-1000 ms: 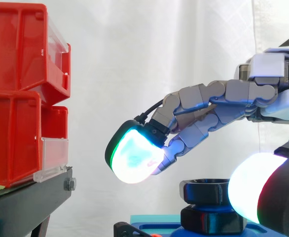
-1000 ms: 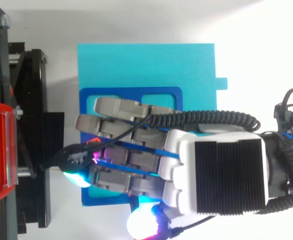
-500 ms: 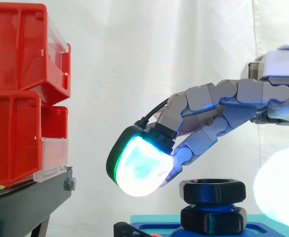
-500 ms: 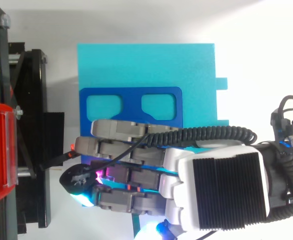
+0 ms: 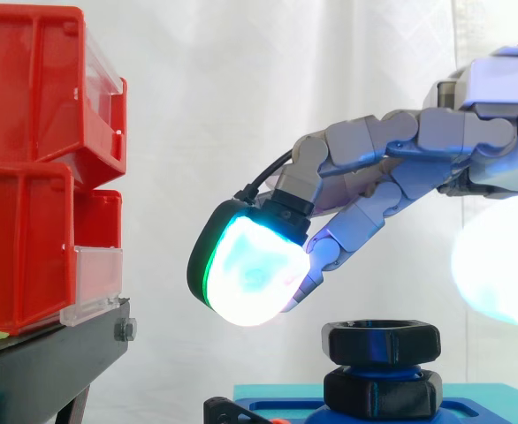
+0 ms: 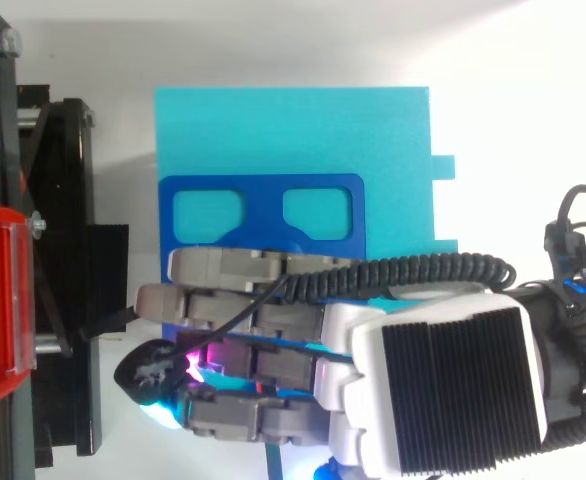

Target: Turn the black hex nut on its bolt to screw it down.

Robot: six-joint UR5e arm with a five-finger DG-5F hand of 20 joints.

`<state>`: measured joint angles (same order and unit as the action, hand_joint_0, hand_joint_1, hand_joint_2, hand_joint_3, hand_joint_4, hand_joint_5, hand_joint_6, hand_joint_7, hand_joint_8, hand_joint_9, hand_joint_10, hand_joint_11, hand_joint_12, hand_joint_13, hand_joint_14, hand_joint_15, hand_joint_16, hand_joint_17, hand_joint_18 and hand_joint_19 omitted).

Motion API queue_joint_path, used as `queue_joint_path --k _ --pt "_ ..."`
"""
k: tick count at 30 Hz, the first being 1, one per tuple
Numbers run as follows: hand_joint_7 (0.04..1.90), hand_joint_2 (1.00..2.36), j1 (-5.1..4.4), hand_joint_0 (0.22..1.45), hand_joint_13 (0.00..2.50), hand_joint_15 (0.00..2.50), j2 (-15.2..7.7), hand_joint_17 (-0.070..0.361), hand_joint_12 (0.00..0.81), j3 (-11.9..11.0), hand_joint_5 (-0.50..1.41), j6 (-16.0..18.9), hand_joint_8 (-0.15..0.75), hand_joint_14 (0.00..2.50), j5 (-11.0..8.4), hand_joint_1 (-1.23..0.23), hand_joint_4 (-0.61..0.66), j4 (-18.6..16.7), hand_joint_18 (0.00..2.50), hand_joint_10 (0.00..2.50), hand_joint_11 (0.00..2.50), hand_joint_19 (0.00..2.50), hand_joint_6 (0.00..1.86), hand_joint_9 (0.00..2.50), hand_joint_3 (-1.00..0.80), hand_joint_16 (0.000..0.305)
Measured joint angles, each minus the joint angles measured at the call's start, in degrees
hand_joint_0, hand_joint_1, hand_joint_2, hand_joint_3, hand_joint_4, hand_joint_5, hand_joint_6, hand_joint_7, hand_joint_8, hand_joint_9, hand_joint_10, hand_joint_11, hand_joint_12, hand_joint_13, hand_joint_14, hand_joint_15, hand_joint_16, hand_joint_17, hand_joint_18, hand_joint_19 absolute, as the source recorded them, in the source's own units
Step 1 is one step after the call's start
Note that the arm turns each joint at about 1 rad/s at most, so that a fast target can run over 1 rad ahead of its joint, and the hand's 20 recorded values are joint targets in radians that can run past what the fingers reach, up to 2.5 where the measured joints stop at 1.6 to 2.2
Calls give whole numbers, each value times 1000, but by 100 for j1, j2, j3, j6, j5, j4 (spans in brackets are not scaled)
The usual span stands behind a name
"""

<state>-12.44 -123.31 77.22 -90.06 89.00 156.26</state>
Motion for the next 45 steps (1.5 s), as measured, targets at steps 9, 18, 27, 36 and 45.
queue_joint_path --k 9,18,27,36,45 --pt "1315 1000 105 464 323 0 1 107 352 -88 -69 -241 261 0 255 -278 296 337 111 0 0 67 531 466 -500 48" --pt "1325 1000 152 465 324 0 1 107 349 -91 -65 -262 259 0 280 -288 292 300 120 0 0 71 533 463 -500 48" --pt "1324 1000 159 467 334 0 1 107 350 -93 -65 -307 260 0 466 -292 294 369 140 0 0 92 527 467 -500 48" --pt "1288 1000 172 468 337 0 0 108 347 -141 -69 -374 257 0 477 -294 307 550 156 0 0 101 501 464 -500 48" --pt "1271 1000 226 471 346 0 0 109 348 -150 -71 -600 259 0 712 -299 305 622 165 0 0 114 501 469 -500 48"
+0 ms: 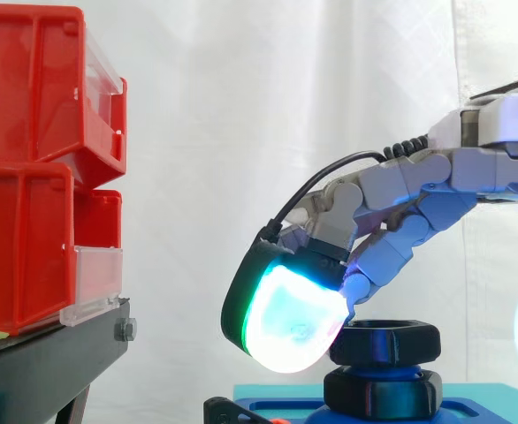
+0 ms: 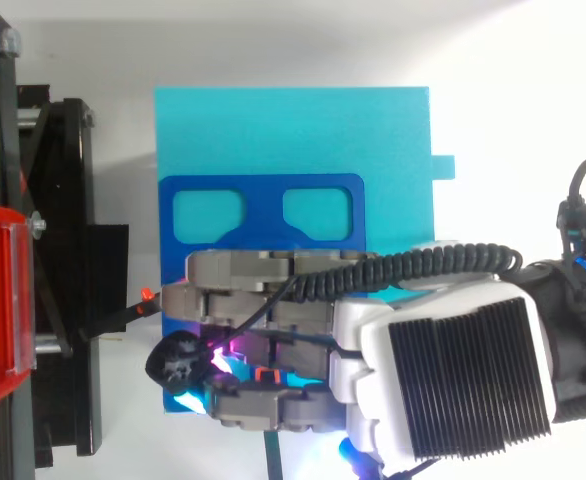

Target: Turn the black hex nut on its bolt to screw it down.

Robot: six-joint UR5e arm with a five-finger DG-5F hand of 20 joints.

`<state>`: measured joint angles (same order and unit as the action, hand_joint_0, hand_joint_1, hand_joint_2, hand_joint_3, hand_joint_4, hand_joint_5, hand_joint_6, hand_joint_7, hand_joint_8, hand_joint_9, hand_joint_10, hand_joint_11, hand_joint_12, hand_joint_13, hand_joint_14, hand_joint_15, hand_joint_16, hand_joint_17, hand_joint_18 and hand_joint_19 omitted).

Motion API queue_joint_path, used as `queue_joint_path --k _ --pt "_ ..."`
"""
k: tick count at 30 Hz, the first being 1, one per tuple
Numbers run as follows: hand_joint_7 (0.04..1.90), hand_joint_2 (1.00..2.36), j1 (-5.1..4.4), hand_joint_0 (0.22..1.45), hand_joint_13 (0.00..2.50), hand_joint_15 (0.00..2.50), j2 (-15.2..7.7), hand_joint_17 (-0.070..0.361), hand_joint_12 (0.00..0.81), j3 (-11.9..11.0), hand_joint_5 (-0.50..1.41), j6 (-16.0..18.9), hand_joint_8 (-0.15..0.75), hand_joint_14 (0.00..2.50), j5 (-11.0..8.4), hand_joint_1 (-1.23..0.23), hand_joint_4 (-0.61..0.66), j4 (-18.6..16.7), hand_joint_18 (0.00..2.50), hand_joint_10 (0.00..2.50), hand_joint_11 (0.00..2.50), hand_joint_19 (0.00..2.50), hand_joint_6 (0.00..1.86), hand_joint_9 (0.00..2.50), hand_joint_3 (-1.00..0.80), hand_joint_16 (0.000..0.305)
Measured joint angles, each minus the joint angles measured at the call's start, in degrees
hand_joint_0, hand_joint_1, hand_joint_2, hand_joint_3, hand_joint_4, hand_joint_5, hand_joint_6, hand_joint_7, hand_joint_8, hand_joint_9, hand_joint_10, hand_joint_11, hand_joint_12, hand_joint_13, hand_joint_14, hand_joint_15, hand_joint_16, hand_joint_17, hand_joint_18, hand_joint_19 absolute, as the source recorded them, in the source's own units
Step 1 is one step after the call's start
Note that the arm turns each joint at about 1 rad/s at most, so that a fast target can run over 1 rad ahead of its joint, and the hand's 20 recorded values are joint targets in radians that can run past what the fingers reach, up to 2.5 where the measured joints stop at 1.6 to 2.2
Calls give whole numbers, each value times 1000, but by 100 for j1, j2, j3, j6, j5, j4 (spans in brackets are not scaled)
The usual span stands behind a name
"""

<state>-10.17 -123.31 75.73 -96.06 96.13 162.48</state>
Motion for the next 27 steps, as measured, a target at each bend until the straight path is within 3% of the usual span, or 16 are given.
queue_joint_path --k 4,27 --pt "1268 1000 18 473 356 0 0 109 350 -3 -72 -69 256 0 93 -303 300 3 182 0 0 126 501 468 -500 49" --pt "1343 1000 132 475 367 0 0 109 349 -53 -58 -184 262 0 234 -306 293 98 190 0 0 130 537 531 -500 48"
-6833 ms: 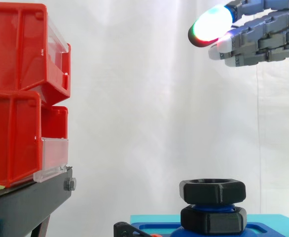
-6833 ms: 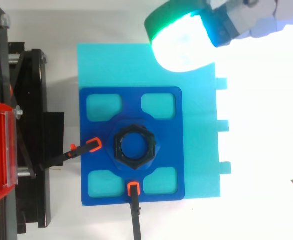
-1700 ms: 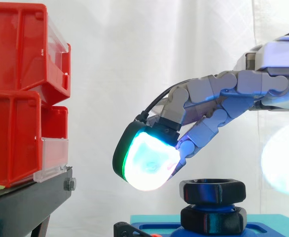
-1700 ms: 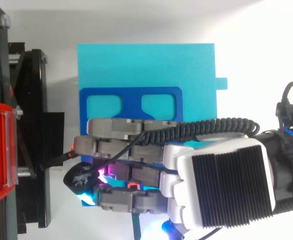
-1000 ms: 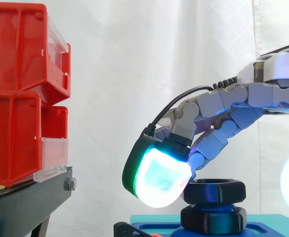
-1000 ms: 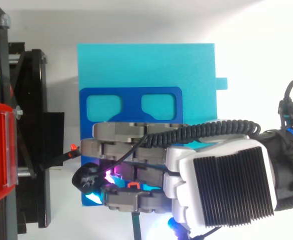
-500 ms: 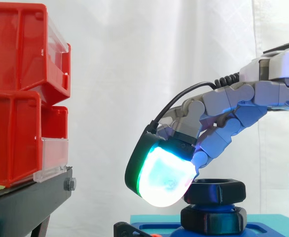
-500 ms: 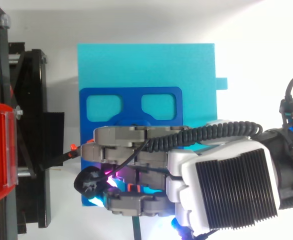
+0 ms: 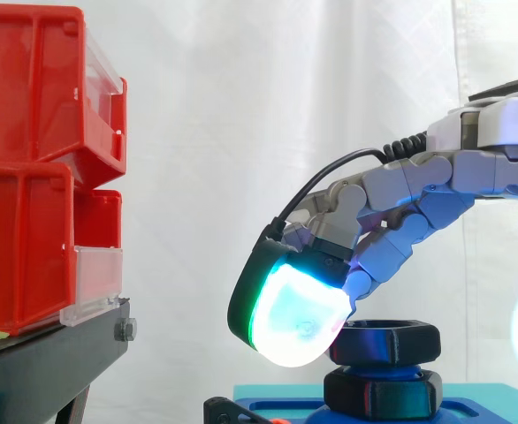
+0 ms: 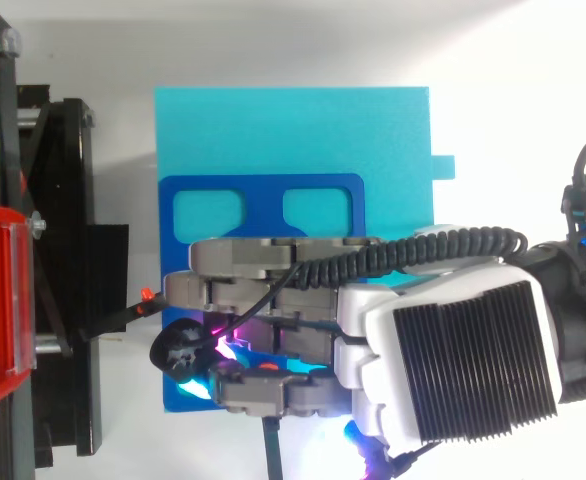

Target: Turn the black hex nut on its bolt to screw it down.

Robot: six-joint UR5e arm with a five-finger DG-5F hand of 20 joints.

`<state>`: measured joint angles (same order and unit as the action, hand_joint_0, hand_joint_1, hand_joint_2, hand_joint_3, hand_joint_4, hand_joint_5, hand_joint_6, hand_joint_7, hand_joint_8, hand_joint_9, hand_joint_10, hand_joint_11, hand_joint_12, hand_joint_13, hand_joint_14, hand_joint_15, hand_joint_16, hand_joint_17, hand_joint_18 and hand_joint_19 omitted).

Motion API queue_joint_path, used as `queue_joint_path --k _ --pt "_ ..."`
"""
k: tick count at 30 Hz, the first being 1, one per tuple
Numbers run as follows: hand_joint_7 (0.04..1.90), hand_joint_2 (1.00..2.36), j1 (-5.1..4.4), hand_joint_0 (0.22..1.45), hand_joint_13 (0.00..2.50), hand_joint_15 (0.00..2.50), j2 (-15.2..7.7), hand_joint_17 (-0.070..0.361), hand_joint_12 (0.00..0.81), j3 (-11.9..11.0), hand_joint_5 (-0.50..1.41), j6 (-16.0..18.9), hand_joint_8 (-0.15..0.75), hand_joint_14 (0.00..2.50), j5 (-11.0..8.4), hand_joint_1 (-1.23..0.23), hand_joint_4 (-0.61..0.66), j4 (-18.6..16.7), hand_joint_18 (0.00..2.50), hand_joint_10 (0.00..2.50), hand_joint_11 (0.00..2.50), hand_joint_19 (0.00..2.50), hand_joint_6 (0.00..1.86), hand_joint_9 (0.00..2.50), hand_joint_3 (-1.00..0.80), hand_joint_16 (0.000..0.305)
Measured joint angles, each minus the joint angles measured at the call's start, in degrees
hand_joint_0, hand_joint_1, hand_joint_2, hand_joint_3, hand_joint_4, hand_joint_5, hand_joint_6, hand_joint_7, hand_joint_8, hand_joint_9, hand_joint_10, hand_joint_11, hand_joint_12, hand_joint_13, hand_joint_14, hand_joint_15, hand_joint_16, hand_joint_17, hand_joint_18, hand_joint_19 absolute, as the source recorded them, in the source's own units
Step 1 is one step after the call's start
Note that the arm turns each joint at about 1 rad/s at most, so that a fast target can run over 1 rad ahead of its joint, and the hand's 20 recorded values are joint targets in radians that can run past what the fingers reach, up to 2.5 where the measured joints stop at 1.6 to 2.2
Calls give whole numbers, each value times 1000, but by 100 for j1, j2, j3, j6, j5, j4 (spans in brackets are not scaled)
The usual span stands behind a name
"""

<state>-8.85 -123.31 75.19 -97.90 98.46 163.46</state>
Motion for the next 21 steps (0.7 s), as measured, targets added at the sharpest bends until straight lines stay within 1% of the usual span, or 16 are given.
queue_joint_path --k 15,21 --pt "1268 1000 150 476 385 0 1 108 348 0 -58 -2 262 0 175 -295 269 31 201 0 0 132 612 591 -500 48" --pt "1268 1000 238 475 394 0 0 108 348 -1 -57 -49 265 0 216 -285 264 109 213 1 0 136 622 618 -500 48"
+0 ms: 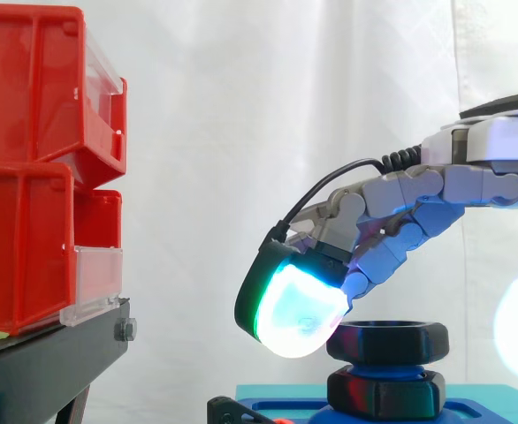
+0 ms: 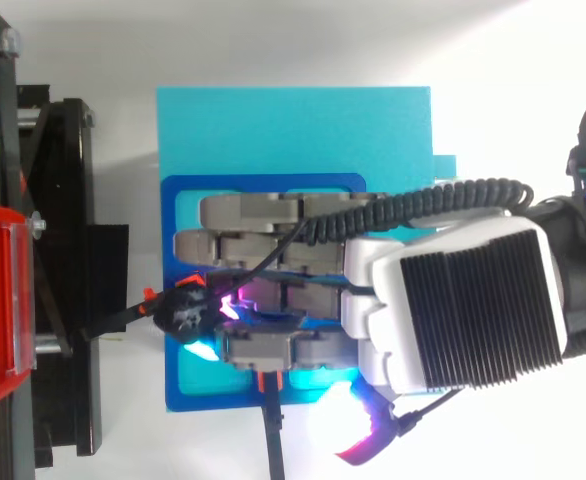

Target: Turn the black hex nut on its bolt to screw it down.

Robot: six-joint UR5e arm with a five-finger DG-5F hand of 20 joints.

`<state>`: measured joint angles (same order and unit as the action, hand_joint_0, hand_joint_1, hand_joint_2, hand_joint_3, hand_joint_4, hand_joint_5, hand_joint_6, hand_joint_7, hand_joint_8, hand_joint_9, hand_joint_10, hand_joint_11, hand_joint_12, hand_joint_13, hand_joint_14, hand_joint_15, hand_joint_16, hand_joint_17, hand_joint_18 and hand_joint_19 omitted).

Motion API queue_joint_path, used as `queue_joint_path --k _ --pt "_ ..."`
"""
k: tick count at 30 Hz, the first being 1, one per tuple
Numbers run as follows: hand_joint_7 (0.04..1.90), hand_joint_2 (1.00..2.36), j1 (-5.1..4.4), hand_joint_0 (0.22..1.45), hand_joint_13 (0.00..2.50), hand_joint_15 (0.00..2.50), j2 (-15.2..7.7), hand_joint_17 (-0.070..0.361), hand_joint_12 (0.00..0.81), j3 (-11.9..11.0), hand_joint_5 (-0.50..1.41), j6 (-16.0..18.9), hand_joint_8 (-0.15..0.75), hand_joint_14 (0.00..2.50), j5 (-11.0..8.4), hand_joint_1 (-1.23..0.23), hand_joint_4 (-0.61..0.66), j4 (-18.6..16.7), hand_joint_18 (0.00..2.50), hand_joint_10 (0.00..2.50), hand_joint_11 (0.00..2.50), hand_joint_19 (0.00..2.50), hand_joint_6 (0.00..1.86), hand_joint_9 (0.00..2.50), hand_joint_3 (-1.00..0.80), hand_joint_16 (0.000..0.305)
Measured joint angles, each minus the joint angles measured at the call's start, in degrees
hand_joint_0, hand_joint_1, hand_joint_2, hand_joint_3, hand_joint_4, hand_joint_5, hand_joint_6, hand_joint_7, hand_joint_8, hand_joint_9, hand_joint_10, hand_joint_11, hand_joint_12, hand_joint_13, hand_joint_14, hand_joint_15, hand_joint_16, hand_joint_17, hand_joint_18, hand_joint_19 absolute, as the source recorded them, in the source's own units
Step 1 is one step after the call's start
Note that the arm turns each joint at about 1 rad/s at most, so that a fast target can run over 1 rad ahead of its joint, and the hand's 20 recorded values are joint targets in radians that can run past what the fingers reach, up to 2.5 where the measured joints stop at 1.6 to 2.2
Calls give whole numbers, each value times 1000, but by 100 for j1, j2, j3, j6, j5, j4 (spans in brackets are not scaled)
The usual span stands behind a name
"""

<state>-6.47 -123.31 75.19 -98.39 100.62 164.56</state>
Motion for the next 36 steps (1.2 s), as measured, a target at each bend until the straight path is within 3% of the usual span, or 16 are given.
queue_joint_path --k 15,25,36 --pt "1261 1000 248 477 403 0 0 107 350 3 -57 -66 267 0 328 -248 262 -2 215 0 8 148 624 626 -500 48" --pt "1262 1000 559 477 412 0 2 108 355 -76 -57 -99 271 0 739 -238 268 -10 222 0 15 150 619 635 -500 48" --pt "1265 1000 751 478 416 0 2 108 356 -227 -56 -93 274 0 963 -237 269 0 226 0 11 148 610 639 -500 48"
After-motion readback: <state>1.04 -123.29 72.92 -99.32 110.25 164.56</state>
